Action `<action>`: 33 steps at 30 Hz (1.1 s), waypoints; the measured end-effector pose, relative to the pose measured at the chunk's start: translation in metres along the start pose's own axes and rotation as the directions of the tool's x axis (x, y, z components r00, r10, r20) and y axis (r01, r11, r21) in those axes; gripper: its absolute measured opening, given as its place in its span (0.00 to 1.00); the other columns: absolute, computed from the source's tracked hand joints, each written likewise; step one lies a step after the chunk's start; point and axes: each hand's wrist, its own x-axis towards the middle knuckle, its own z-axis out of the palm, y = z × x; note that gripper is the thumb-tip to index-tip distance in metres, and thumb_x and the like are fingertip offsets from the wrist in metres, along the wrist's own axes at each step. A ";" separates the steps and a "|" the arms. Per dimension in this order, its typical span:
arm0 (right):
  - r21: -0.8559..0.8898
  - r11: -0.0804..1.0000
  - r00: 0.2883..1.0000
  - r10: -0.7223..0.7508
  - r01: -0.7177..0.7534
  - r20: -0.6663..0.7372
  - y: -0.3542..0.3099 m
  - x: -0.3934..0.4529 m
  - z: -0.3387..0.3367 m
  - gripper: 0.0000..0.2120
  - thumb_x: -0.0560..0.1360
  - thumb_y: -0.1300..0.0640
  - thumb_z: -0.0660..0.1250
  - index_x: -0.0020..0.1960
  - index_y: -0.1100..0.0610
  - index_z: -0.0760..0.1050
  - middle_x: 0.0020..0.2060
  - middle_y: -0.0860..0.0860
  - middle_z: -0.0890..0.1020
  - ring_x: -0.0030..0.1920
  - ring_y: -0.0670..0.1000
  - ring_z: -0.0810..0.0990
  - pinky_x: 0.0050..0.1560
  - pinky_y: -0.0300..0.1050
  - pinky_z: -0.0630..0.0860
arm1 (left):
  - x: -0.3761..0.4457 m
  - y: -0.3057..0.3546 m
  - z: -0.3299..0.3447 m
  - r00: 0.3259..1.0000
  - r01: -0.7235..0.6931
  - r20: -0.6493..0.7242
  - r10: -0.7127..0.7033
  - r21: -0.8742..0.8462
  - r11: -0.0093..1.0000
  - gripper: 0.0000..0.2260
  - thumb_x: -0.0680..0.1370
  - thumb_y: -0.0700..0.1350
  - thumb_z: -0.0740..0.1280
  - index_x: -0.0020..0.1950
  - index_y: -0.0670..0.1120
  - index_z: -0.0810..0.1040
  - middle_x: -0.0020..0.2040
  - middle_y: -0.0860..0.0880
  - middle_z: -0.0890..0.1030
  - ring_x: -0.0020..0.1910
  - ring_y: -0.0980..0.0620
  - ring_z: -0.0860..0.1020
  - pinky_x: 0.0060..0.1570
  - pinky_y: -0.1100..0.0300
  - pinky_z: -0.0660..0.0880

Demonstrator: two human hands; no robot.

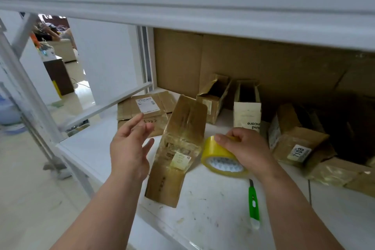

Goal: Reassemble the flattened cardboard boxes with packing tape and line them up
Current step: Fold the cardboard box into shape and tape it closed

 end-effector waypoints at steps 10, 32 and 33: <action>-0.013 1.000 1.000 -0.001 0.001 0.016 -0.010 0.004 0.008 0.16 0.72 0.44 0.73 0.41 0.57 0.80 0.41 0.56 0.83 0.38 0.48 0.78 0.37 0.41 0.71 | 0.010 0.017 0.004 0.979 -0.059 0.200 -0.038 0.459 0.886 0.19 0.76 0.65 0.64 0.54 0.52 0.80 0.47 0.51 0.84 0.49 0.53 0.83 0.55 0.51 0.77; -0.084 0.996 0.989 -0.003 0.015 0.148 -0.010 0.016 0.021 0.16 0.72 0.38 0.70 0.45 0.52 0.80 0.41 0.48 0.81 0.42 0.45 0.79 0.39 0.40 0.72 | 0.027 0.007 -0.009 0.993 -0.072 0.116 0.001 0.609 0.790 0.08 0.80 0.35 0.64 0.57 0.41 0.81 0.47 0.44 0.82 0.48 0.46 0.81 0.54 0.46 0.80; -0.089 0.996 0.989 0.002 0.011 0.148 -0.010 0.016 0.021 0.16 0.72 0.38 0.70 0.45 0.51 0.80 0.41 0.47 0.81 0.42 0.44 0.79 0.38 0.40 0.72 | 0.026 0.007 -0.007 0.993 -0.087 0.121 0.015 0.621 0.779 0.07 0.80 0.35 0.64 0.52 0.42 0.81 0.45 0.45 0.82 0.45 0.46 0.80 0.54 0.43 0.80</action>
